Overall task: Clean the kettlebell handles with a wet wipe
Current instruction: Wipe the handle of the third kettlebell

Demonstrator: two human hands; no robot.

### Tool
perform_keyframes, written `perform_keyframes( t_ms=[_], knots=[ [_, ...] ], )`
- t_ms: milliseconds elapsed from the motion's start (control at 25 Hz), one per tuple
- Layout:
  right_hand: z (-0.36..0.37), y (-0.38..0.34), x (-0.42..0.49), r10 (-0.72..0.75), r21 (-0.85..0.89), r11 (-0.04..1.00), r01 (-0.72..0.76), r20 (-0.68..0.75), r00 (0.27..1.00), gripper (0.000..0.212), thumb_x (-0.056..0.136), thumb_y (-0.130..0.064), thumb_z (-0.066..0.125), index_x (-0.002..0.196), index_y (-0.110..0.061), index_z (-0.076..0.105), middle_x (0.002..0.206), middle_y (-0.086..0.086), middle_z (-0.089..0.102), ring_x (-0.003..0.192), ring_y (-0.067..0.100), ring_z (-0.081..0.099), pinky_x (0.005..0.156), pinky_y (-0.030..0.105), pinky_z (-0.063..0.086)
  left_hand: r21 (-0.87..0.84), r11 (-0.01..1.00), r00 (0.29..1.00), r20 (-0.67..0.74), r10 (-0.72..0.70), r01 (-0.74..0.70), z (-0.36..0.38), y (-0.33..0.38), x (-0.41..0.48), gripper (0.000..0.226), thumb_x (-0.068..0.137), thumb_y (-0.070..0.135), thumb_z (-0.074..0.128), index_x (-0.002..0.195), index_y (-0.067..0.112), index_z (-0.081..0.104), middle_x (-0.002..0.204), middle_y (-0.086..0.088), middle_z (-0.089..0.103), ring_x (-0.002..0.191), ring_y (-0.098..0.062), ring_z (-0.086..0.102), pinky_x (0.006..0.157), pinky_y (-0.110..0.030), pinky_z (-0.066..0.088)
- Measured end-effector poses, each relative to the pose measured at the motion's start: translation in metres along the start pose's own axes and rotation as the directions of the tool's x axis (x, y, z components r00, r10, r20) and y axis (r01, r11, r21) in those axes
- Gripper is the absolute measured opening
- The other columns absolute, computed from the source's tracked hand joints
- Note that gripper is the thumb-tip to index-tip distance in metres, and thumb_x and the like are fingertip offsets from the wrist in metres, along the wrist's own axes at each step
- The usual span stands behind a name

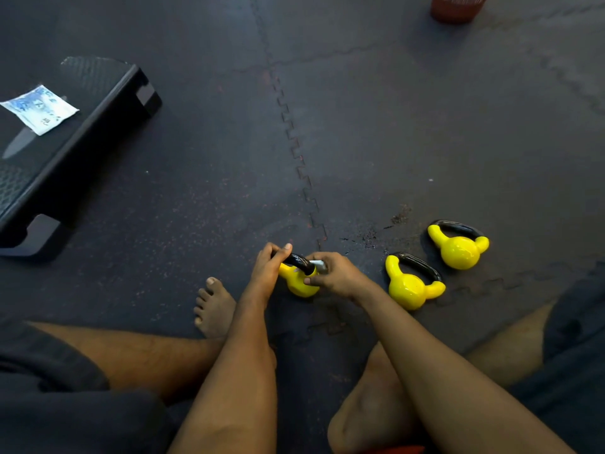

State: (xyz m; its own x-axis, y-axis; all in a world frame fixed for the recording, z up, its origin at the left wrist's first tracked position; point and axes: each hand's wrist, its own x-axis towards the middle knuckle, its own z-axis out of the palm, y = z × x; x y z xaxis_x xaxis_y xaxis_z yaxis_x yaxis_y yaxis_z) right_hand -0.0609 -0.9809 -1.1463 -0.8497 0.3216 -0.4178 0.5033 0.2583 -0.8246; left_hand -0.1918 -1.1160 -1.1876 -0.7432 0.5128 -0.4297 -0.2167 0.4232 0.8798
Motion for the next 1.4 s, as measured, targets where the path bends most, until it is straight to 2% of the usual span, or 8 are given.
perform_keyframes(
  t_ms=[200, 360, 440, 600, 720, 880, 1080, 1400],
  knots=[
    [0.003, -0.001, -0.014, -0.032, -0.074, 0.997, 0.022, -0.134, 0.99, 0.031, 0.064, -0.023, 0.087, 0.092, -0.021, 0.073, 0.081, 0.004, 0.069, 0.076, 0.015, 0.059, 0.063, 0.027, 0.042, 0.022, 0.997, 0.996, 0.054, 0.076, -0.077, 0.006, 0.011, 0.001, 0.032, 0.071, 0.055, 0.064, 0.064, 0.029, 0.048, 0.081, -0.002, 0.045, 0.075, -0.011, 0.044, 0.073, -0.033, 0.035],
    [0.019, 0.001, -0.025, 0.011, 0.106, 0.994, 0.03, -0.368, 0.93, 0.039, 0.056, -0.017, 0.092, 0.09, -0.018, 0.076, 0.085, -0.003, 0.073, 0.074, 0.003, 0.061, 0.062, 0.009, 0.043, 0.048, 0.996, 0.997, 0.036, 0.069, -0.071, 0.01, 0.016, 0.001, 0.028, 0.067, 0.055, 0.064, 0.063, 0.031, 0.05, 0.083, -0.004, 0.048, 0.078, -0.013, 0.047, 0.074, -0.034, 0.037],
    [0.018, 0.0, -0.024, 0.015, 0.106, 0.994, 0.024, -0.35, 0.937, 0.037, 0.058, -0.017, 0.091, 0.091, -0.021, 0.073, 0.086, -0.005, 0.072, 0.077, 0.004, 0.061, 0.065, 0.014, 0.045, 0.052, 0.997, 0.998, 0.021, 0.054, -0.055, 0.008, 0.016, -0.001, 0.028, 0.067, 0.055, 0.064, 0.063, 0.031, 0.051, 0.084, -0.004, 0.048, 0.079, -0.014, 0.047, 0.074, -0.034, 0.037],
    [0.003, -0.004, -0.014, -0.017, -0.1, 0.995, 0.011, -0.053, 0.998, 0.03, 0.069, -0.024, 0.084, 0.096, -0.024, 0.069, 0.088, 0.0, 0.069, 0.086, 0.018, 0.063, 0.075, 0.034, 0.05, 0.064, 0.996, 0.998, 0.029, 0.052, -0.054, 0.006, 0.016, -0.006, 0.028, 0.07, 0.052, 0.064, 0.065, 0.029, 0.049, 0.085, -0.005, 0.047, 0.078, -0.014, 0.046, 0.072, -0.034, 0.036],
    [0.009, -0.006, -0.015, -0.012, -0.072, 0.997, -0.001, -0.18, 0.984, 0.033, 0.068, -0.021, 0.085, 0.1, -0.021, 0.074, 0.087, -0.001, 0.071, 0.083, 0.015, 0.064, 0.07, 0.022, 0.049, 0.074, 0.996, 0.999, 0.012, 0.041, -0.042, 0.006, 0.017, -0.007, 0.03, 0.083, 0.044, 0.064, 0.07, 0.022, 0.048, 0.085, -0.007, 0.048, 0.079, -0.015, 0.047, 0.069, -0.031, 0.035],
    [0.019, -0.007, -0.018, 0.062, 0.112, 0.994, -0.013, -0.449, 0.891, 0.037, 0.066, -0.015, 0.087, 0.101, -0.019, 0.076, 0.087, -0.008, 0.071, 0.081, 0.003, 0.063, 0.064, 0.003, 0.04, 0.167, 0.986, 0.999, -0.049, 0.014, -0.006, 0.008, 0.017, -0.009, 0.043, 0.093, 0.056, 0.047, 0.088, 0.015, 0.058, 0.1, -0.011, 0.058, 0.092, -0.019, 0.054, 0.075, -0.032, 0.039],
    [0.017, -0.004, -0.014, 0.209, 0.26, 0.963, -0.069, -0.559, 0.803, 0.03, 0.071, -0.017, 0.084, 0.1, -0.017, 0.076, 0.09, -0.002, 0.075, 0.083, 0.01, 0.067, 0.072, 0.022, 0.049, 0.337, 0.941, 0.998, -0.039, 0.043, -0.027, 0.012, 0.023, -0.015, 0.051, 0.094, 0.065, 0.026, 0.1, 0.027, 0.06, 0.11, -0.008, 0.063, 0.108, -0.028, 0.056, 0.101, -0.046, 0.04],
    [0.034, -0.009, -0.01, 0.427, 0.38, 0.899, -0.216, -0.66, 0.618, 0.026, 0.084, -0.026, 0.072, 0.107, -0.013, 0.072, 0.1, 0.011, 0.074, 0.097, 0.027, 0.066, 0.08, 0.033, 0.048, 0.425, 0.897, 0.987, -0.049, 0.154, -0.119, 0.027, 0.03, -0.033, 0.028, 0.098, 0.047, 0.044, 0.098, 0.026, 0.062, 0.086, -0.001, 0.063, 0.088, -0.022, 0.058, 0.075, -0.033, 0.045]
  ],
)
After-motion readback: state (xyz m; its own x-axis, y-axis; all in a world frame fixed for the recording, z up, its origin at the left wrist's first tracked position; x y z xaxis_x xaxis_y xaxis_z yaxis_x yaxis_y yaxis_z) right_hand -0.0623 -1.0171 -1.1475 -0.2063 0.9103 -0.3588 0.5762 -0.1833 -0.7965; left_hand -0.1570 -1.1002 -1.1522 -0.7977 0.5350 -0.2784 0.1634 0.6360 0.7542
